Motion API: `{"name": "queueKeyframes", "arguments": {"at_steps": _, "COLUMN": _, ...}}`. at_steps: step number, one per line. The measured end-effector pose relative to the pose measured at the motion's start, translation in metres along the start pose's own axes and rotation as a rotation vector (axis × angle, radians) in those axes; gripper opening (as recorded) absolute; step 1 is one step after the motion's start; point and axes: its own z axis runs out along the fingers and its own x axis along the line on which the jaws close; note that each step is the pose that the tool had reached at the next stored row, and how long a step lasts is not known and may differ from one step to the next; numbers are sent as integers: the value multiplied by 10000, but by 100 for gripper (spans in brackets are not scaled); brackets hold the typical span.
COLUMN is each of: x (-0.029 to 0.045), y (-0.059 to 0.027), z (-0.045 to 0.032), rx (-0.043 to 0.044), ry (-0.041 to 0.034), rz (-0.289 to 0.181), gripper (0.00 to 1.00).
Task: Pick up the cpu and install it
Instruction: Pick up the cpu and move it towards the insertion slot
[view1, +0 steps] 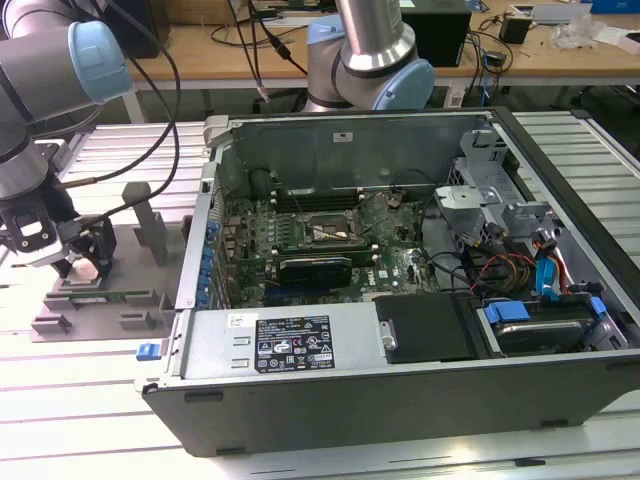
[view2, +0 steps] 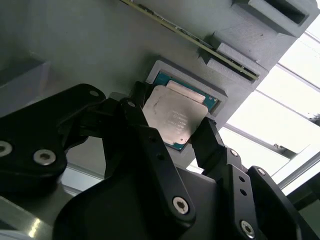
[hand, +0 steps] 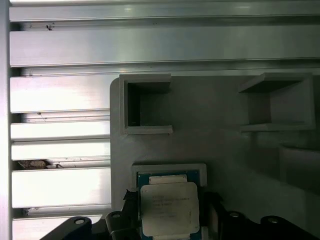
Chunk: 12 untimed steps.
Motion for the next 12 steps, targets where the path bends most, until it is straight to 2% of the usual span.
{"name": "queueKeyframes", "arguments": {"at_steps": 7, "x": 0, "y": 0, "z": -18, "rx": 1, "ry": 5, "rz": 0, "gripper": 64}}
{"name": "queueKeyframes", "arguments": {"at_steps": 8, "x": 0, "y": 1, "z": -18, "rx": 7, "ry": 120, "rz": 5, "gripper": 64}}
{"name": "queueKeyframes", "arguments": {"at_steps": 12, "x": 0, "y": 1, "z": -17, "rx": 8, "ry": 144, "rz": 6, "gripper": 64}}
